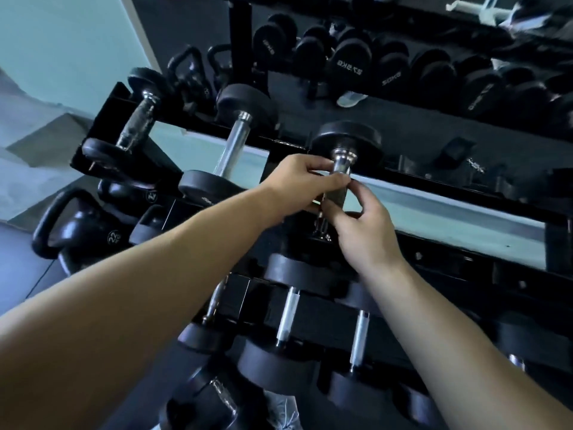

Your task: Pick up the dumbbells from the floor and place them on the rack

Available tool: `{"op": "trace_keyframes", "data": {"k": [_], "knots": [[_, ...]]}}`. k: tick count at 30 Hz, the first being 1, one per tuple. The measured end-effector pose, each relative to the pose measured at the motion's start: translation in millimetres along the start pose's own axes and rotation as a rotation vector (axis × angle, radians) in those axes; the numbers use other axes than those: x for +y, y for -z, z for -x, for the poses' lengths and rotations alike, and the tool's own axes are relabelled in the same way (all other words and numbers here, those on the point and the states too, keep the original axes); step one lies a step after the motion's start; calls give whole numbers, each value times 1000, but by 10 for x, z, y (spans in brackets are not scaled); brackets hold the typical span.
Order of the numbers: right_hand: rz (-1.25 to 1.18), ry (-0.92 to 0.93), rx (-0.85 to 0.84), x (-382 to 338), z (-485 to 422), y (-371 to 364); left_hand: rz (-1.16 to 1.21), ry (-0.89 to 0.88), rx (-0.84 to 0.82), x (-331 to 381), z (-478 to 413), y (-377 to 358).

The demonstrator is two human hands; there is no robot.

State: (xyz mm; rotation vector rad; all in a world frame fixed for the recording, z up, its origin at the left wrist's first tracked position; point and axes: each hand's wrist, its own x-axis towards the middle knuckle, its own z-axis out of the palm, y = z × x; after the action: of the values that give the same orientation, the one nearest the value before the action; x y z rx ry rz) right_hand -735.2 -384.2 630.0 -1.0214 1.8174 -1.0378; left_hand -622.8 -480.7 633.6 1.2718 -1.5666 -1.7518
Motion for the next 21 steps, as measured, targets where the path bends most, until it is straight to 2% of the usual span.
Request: {"op": "trace_keyframes", "data": {"k": [9,21], "knots": [[62,-8,25,294,-808,16,-16,78,24,-132,-858,-110],[69,-46,20,402,-1039,-70,-3,132,-2,-310,-1129,-28]]}}
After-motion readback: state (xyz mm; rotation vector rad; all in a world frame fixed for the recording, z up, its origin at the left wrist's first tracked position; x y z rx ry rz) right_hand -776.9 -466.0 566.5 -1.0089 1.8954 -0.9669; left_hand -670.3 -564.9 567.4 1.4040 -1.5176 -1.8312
